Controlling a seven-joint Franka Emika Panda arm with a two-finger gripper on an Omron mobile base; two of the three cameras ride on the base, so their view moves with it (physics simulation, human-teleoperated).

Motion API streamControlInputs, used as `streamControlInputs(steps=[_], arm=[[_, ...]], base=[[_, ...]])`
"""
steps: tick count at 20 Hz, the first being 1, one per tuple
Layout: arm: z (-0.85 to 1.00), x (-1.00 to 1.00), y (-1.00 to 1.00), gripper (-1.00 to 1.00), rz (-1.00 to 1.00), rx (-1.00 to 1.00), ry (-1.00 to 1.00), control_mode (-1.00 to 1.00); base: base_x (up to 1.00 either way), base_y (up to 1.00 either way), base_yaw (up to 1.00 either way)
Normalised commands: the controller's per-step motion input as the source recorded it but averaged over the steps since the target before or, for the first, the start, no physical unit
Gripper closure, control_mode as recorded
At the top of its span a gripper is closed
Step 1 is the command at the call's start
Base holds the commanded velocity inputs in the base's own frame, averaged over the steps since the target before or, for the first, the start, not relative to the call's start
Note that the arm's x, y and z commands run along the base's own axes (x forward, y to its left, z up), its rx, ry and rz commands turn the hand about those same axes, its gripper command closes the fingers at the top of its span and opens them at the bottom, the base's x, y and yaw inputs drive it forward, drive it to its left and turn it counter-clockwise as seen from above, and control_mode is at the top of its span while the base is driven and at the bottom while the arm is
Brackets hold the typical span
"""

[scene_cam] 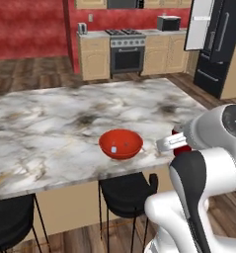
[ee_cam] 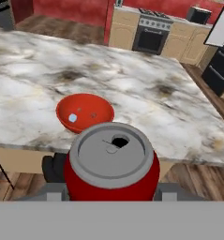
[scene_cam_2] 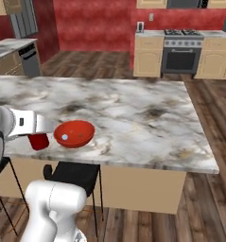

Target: Open the fridge, grab two sodas, and place both sodas inside the bowl with ice on the dining counter.

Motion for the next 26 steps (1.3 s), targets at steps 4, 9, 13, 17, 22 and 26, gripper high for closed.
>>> streamControlInputs(steps=[4,9,13,17,22,26], arm=[[0.0,0.0,0.0,1.0,0.0,0.0,0.0,1.0],[-0.12,0.84,0.05,1.0,0.01,-0.06,0.27,-1.0],[-0.23,1.0,0.35,1.0,0.09,-0.12,0.46,-1.0],[-0.25,0.92,0.49,1.0,0.09,-0.2,0.52,-1.0],[-0.44,0.81,0.25,1.0,0.16,-0.16,0.46,-1.0],[-0.46,0.7,-0.02,1.0,0.19,-0.05,0.32,-1.0]], base=[[0.69,0.02,-0.09],[0.0,0.0,0.0],[0.0,0.0,0.0],[0.0,0.0,0.0],[0.0,0.0,0.0],[0.0,0.0,0.0]])
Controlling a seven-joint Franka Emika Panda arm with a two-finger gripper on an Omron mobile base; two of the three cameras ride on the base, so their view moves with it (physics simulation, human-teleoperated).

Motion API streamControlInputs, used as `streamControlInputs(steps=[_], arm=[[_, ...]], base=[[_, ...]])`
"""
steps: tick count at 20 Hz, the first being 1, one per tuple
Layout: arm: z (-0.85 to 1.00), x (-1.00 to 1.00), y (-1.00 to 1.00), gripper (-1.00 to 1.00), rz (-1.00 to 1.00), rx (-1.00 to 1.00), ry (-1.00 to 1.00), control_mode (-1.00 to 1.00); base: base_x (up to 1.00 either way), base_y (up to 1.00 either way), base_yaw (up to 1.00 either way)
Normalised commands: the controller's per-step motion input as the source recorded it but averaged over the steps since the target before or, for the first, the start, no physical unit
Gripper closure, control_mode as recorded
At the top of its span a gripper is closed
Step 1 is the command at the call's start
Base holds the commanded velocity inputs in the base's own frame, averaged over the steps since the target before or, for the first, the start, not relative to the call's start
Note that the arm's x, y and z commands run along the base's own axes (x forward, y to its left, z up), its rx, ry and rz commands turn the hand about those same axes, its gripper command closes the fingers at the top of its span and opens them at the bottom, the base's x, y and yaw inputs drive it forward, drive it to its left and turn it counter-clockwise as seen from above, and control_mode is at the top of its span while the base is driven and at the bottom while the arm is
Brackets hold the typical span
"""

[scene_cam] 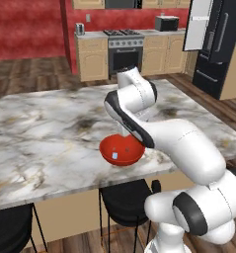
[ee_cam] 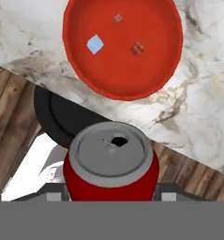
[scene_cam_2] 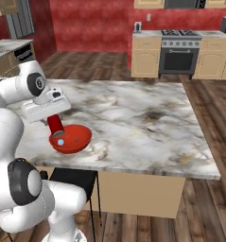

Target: Open the fridge, grab two sodas, and place both sodas inside the bowl with ice on the dining counter.

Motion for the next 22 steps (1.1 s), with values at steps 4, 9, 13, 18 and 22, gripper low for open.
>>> streamControlInputs(steps=[4,9,13,18,22], arm=[[-0.47,0.6,-0.16,1.0,0.22,0.0,0.18,-1.0],[-0.42,0.48,-0.08,1.0,0.17,0.0,0.01,-1.0],[-0.45,0.29,-0.01,1.0,0.14,0.0,0.0,-1.0],[-0.41,0.19,0.01,1.0,0.1,0.01,0.0,-1.0],[-0.37,0.2,0.02,1.0,0.07,0.03,0.01,-1.0]], base=[[0.0,0.0,0.0],[0.0,0.0,0.0],[0.0,0.0,0.0],[0.0,0.0,0.0],[0.0,0.0,0.0]])
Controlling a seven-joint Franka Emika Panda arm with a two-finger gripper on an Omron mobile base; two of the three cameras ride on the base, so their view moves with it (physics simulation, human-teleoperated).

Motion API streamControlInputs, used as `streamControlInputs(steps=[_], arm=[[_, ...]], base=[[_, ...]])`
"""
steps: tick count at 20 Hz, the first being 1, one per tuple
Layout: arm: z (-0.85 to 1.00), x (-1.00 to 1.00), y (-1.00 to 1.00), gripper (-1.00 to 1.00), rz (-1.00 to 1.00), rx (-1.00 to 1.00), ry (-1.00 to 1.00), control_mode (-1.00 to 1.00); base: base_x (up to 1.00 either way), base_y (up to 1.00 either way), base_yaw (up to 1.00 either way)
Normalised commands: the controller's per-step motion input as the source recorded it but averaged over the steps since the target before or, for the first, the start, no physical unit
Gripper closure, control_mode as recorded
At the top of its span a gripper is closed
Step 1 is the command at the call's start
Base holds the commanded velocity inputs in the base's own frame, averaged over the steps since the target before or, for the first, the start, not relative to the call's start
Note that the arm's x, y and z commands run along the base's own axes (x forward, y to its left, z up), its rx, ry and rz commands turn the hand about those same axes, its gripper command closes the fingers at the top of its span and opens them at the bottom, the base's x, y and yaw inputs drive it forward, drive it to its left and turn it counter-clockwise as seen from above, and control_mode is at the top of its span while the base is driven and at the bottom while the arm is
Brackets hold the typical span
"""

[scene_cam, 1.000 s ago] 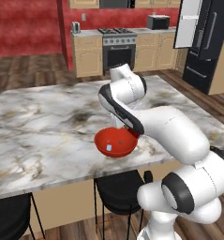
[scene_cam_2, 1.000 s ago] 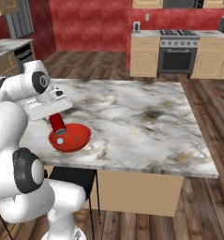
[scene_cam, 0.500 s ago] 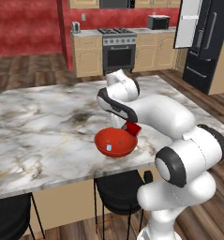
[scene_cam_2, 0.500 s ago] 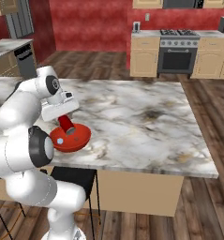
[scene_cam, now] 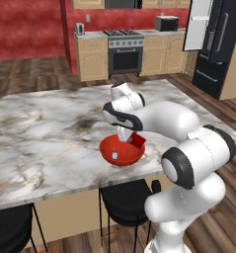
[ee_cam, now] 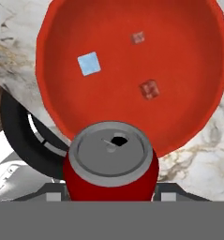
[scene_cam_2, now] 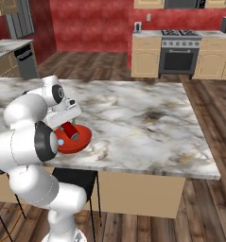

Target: Open the fridge, grab two sodas, and place both sodas inside the bowl with ice on the dining counter.

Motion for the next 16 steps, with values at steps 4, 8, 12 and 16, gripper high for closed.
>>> streamControlInputs(steps=[4,8,12,16], arm=[[-0.3,0.22,0.14,1.0,0.04,0.01,0.05,-1.0],[-0.2,0.29,0.25,1.0,0.02,0.0,0.05,-1.0],[-0.18,0.26,0.28,1.0,0.0,0.0,0.06,-1.0],[-0.18,0.18,0.04,1.0,0.0,0.0,0.03,-1.0]], base=[[0.0,0.0,0.0],[0.0,0.0,0.0],[0.0,0.0,0.0],[0.0,0.0,0.0]])
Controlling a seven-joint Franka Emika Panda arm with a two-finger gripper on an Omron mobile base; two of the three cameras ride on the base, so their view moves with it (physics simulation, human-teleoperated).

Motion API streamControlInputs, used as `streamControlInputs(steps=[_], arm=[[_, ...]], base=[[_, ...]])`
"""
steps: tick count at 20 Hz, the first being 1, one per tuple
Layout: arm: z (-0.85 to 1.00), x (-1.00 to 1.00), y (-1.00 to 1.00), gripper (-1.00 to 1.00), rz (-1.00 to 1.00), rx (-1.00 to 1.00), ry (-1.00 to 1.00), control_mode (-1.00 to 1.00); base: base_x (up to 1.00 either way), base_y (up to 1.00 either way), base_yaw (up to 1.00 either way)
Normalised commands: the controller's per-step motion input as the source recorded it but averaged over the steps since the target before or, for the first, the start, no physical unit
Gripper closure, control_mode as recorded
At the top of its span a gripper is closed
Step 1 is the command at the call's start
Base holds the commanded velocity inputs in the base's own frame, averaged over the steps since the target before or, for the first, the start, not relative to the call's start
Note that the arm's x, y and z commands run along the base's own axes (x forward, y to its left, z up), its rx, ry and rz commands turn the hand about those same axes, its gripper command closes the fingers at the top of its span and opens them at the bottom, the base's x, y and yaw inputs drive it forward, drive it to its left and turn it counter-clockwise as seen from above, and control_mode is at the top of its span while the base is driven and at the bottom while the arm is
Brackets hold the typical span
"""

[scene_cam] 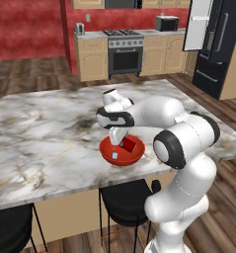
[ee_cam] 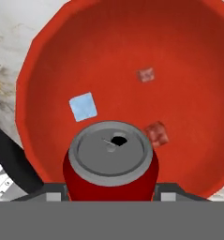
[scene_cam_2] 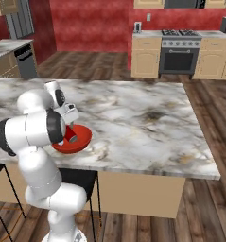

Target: Open the fridge, grab two sodas, and place both sodas inside the bowl with ice on the dining counter.

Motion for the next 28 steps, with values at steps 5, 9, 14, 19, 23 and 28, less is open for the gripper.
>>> streamControlInputs(steps=[5,9,14,19,23,28], arm=[[-0.16,0.2,0.0,1.0,0.0,0.0,0.04,-1.0],[-0.16,0.19,0.0,1.0,0.0,0.0,0.03,-1.0],[-0.22,0.12,0.0,1.0,0.0,0.0,0.02,-1.0],[-0.22,0.07,0.0,1.0,0.0,0.0,0.01,-1.0],[-0.2,0.08,0.0,1.0,0.0,0.0,0.0,-1.0],[-0.21,0.1,0.0,1.0,0.0,0.0,0.01,-1.0]], base=[[0.0,0.0,0.0],[0.0,0.0,0.0],[0.0,0.0,0.0],[0.0,0.0,0.0],[0.0,0.0,0.0],[0.0,0.0,0.0]])
